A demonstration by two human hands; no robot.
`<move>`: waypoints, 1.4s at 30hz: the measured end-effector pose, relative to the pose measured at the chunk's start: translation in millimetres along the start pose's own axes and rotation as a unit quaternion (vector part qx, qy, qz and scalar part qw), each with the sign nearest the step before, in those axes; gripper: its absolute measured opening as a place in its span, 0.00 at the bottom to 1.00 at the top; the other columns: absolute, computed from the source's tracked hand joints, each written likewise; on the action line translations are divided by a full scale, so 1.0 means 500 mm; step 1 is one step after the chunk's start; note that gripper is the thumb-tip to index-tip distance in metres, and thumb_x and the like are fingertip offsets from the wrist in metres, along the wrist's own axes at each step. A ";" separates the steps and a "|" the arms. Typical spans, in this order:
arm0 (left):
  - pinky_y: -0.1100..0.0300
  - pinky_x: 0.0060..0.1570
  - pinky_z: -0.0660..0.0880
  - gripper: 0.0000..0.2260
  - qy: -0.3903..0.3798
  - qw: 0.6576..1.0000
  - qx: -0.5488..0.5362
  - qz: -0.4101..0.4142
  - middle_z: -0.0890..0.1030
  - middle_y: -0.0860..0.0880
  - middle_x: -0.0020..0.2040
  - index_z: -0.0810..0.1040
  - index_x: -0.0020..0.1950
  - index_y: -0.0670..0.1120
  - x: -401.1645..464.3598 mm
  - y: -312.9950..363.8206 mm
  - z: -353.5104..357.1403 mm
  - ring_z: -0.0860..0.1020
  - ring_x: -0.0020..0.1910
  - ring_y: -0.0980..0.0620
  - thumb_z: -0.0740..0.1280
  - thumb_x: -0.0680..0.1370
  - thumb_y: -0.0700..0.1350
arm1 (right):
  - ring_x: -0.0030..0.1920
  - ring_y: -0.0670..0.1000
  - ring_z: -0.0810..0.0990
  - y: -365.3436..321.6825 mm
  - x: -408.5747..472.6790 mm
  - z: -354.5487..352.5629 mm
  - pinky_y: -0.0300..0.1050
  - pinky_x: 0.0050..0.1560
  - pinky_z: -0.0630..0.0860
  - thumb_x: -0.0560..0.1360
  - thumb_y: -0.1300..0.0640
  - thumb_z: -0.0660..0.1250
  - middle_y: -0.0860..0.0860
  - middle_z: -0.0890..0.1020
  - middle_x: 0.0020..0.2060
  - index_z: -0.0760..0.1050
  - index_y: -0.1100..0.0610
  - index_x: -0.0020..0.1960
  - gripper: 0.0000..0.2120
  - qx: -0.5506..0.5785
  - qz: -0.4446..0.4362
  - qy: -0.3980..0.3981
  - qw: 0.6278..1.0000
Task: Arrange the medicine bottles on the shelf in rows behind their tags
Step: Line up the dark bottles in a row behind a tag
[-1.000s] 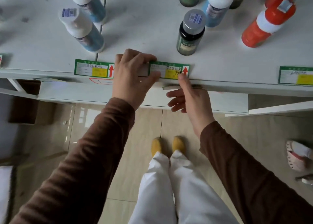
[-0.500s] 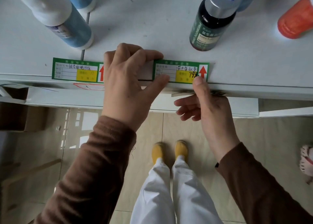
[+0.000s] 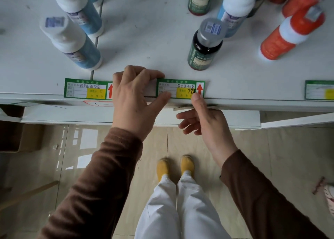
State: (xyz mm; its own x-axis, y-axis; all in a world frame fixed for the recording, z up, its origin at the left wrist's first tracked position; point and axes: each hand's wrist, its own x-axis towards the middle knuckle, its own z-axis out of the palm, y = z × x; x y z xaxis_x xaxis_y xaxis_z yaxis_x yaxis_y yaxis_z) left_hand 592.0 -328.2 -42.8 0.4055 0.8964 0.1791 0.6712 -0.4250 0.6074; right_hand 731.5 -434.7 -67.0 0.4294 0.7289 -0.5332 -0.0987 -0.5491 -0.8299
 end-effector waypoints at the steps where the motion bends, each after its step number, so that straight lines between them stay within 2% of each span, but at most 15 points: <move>1: 0.63 0.52 0.60 0.14 -0.004 1.000 0.002 -0.001 0.71 0.55 0.50 0.79 0.56 0.53 0.001 0.001 -0.001 0.63 0.53 0.54 0.70 0.71 0.54 | 0.33 0.49 0.84 -0.002 -0.002 -0.004 0.36 0.35 0.73 0.72 0.25 0.53 0.52 0.86 0.33 0.85 0.53 0.39 0.36 -0.021 0.010 -0.008 1.000; 7: 0.54 0.53 0.66 0.17 -0.082 0.992 0.095 0.013 0.74 0.49 0.54 0.77 0.59 0.52 0.017 0.025 -0.035 0.68 0.54 0.46 0.69 0.71 0.52 | 0.33 0.48 0.85 -0.056 -0.018 -0.053 0.46 0.44 0.75 0.68 0.21 0.49 0.49 0.86 0.32 0.85 0.55 0.38 0.42 -0.187 0.079 -0.069 0.977; 11: 0.53 0.60 0.67 0.21 -0.144 0.986 0.084 0.022 0.74 0.48 0.59 0.74 0.64 0.51 0.047 0.048 -0.071 0.68 0.59 0.44 0.70 0.72 0.49 | 0.33 0.52 0.85 -0.114 -0.046 -0.103 0.47 0.45 0.80 0.74 0.31 0.56 0.50 0.85 0.30 0.84 0.59 0.36 0.34 -0.283 0.063 -0.092 0.953; 15: 0.56 0.59 0.64 0.22 -0.152 0.987 0.030 0.045 0.75 0.45 0.61 0.74 0.65 0.48 0.094 0.081 -0.104 0.69 0.61 0.43 0.72 0.72 0.47 | 0.32 0.47 0.83 -0.200 -0.075 -0.153 0.49 0.44 0.81 0.74 0.34 0.61 0.45 0.84 0.28 0.82 0.53 0.34 0.25 -0.409 -0.072 0.048 0.908; 17: 0.56 0.60 0.65 0.23 -0.166 0.985 0.019 0.047 0.75 0.46 0.62 0.74 0.65 0.48 0.119 0.092 -0.109 0.70 0.62 0.45 0.73 0.72 0.49 | 0.37 0.51 0.81 -0.238 -0.075 -0.168 0.48 0.40 0.79 0.75 0.39 0.64 0.47 0.82 0.33 0.77 0.54 0.39 0.19 -0.455 -0.163 0.126 0.866; 19: 0.57 0.60 0.66 0.25 -0.185 0.981 0.011 0.049 0.76 0.47 0.62 0.73 0.65 0.48 0.139 0.100 -0.102 0.71 0.62 0.47 0.74 0.70 0.50 | 0.41 0.53 0.79 -0.271 -0.066 -0.171 0.47 0.41 0.76 0.75 0.45 0.67 0.48 0.80 0.42 0.73 0.51 0.45 0.10 -0.468 -0.253 0.148 0.834; 20: 0.57 0.61 0.67 0.26 -0.197 0.979 0.002 0.046 0.76 0.48 0.62 0.73 0.65 0.49 0.146 0.104 -0.094 0.72 0.61 0.47 0.75 0.70 0.50 | 0.43 0.53 0.78 -0.285 -0.057 -0.170 0.48 0.43 0.76 0.75 0.48 0.69 0.49 0.79 0.48 0.73 0.52 0.50 0.10 -0.470 -0.290 0.132 0.823; 22: 0.55 0.61 0.70 0.28 -0.223 0.974 -0.027 0.024 0.77 0.49 0.61 0.73 0.65 0.49 0.156 0.114 -0.073 0.74 0.60 0.49 0.77 0.68 0.51 | 0.48 0.54 0.79 -0.305 -0.032 -0.163 0.51 0.48 0.77 0.75 0.52 0.70 0.51 0.75 0.60 0.71 0.53 0.62 0.17 -0.493 -0.332 0.075 0.801; 24: 0.54 0.60 0.72 0.29 -0.242 0.969 -0.050 0.002 0.78 0.49 0.60 0.73 0.64 0.48 0.164 0.125 -0.048 0.75 0.58 0.49 0.78 0.66 0.52 | 0.50 0.53 0.78 -0.324 -0.006 -0.153 0.50 0.49 0.76 0.75 0.54 0.69 0.51 0.71 0.65 0.67 0.50 0.70 0.25 -0.528 -0.338 0.023 0.779; 28: 0.53 0.55 0.75 0.25 -0.240 0.968 -0.076 -0.003 0.82 0.49 0.53 0.75 0.60 0.48 0.181 0.139 -0.004 0.79 0.52 0.48 0.76 0.66 0.53 | 0.57 0.53 0.77 -0.333 0.041 -0.129 0.43 0.48 0.69 0.76 0.56 0.68 0.48 0.72 0.65 0.68 0.47 0.70 0.24 -0.567 -0.338 -0.042 0.750; 31: 0.50 0.56 0.75 0.20 -0.244 0.958 -0.148 -0.025 0.82 0.50 0.50 0.77 0.57 0.46 0.195 0.131 -0.003 0.79 0.50 0.49 0.76 0.68 0.48 | 0.57 0.54 0.77 -0.348 0.058 -0.129 0.43 0.48 0.68 0.76 0.56 0.68 0.49 0.74 0.63 0.71 0.49 0.67 0.20 -0.544 -0.330 -0.052 0.769; 34: 0.53 0.54 0.76 0.16 -0.257 0.898 -0.351 -0.065 0.81 0.47 0.48 0.76 0.58 0.40 0.217 0.129 -0.046 0.78 0.47 0.51 0.74 0.71 0.36 | 0.54 0.51 0.78 -0.398 0.060 -0.148 0.46 0.51 0.75 0.77 0.54 0.68 0.51 0.78 0.59 0.73 0.52 0.66 0.18 -0.412 -0.325 -0.044 0.850; 35: 0.55 0.52 0.77 0.16 -0.257 0.870 -0.414 -0.074 0.80 0.45 0.49 0.76 0.59 0.39 0.226 0.131 -0.068 0.78 0.46 0.51 0.72 0.73 0.35 | 0.50 0.48 0.80 -0.421 0.058 -0.155 0.43 0.47 0.78 0.77 0.53 0.68 0.51 0.79 0.56 0.74 0.52 0.65 0.17 -0.353 -0.317 -0.045 0.879; 38: 0.57 0.54 0.77 0.10 -0.255 0.797 -0.540 -0.092 0.81 0.44 0.50 0.77 0.57 0.42 0.251 0.148 -0.133 0.79 0.49 0.49 0.67 0.76 0.39 | 0.38 0.44 0.80 -0.497 0.051 -0.158 0.34 0.36 0.79 0.77 0.49 0.69 0.51 0.82 0.47 0.77 0.51 0.63 0.16 -0.236 -0.304 -0.043 0.922; 42: 0.53 0.60 0.76 0.14 -0.265 0.744 -0.602 -0.114 0.78 0.38 0.59 0.77 0.62 0.41 0.266 0.157 -0.186 0.78 0.56 0.43 0.62 0.80 0.46 | 0.34 0.49 0.79 -0.562 0.047 -0.138 0.44 0.39 0.78 0.74 0.42 0.70 0.57 0.84 0.43 0.82 0.53 0.54 0.17 -0.153 -0.302 -0.056 0.939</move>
State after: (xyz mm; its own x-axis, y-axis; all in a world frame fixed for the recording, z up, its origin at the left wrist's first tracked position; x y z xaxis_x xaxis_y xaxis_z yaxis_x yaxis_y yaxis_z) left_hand 640.9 -230.6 101.0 0.7684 0.6163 -0.1725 -0.1532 0.4388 0.8854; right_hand 831.4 -291.4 165.1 0.2251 0.9743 -0.0085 0.4035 -0.1011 -0.9094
